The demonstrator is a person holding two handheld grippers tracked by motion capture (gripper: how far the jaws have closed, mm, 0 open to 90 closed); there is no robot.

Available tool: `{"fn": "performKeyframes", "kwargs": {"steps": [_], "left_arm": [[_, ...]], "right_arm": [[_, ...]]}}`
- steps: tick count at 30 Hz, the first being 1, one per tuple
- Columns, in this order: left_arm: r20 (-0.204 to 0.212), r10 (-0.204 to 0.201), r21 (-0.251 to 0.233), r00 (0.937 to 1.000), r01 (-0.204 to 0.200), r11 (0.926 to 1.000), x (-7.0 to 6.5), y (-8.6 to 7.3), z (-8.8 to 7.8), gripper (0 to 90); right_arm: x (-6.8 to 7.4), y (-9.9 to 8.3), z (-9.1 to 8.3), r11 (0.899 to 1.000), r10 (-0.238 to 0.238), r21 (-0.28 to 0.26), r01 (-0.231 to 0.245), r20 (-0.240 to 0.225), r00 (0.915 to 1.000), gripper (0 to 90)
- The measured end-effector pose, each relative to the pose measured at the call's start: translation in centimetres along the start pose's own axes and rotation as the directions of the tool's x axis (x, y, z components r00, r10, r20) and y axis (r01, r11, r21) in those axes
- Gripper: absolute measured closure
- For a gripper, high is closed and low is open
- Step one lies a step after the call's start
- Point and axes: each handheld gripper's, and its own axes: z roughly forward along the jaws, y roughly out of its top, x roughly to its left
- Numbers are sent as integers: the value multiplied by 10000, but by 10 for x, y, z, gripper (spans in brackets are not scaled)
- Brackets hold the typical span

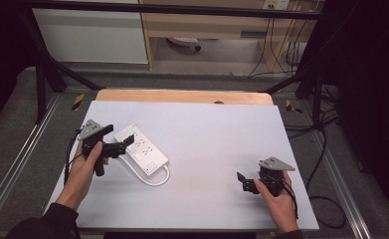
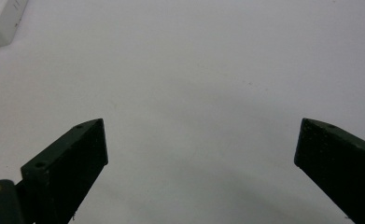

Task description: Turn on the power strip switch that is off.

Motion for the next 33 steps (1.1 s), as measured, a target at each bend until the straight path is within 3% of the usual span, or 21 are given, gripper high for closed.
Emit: {"fn": "performKeyframes", "kwargs": {"steps": [9,21,29,33], "left_arm": [[-204,-140,-250,9997,135,9996,10,-2,-35,59],[-419,-250,-103,9988,246,9996,15,-28,-66,59],[-394,-292,347,9988,306,9989,13,-49,-74,69],[-320,-46,846,9995,73,9964,6,-62,-73,69]], "right_arm": [[0,0,1,10000,-69,20,69,18,10000,31],[-1,0,1,10000,-38,19,38,51,10000,31],[-1,0,1,10000,24,39,-25,39,10000,31],[-2,0,2,10000,10,42,-10,53,10000,31]]}}
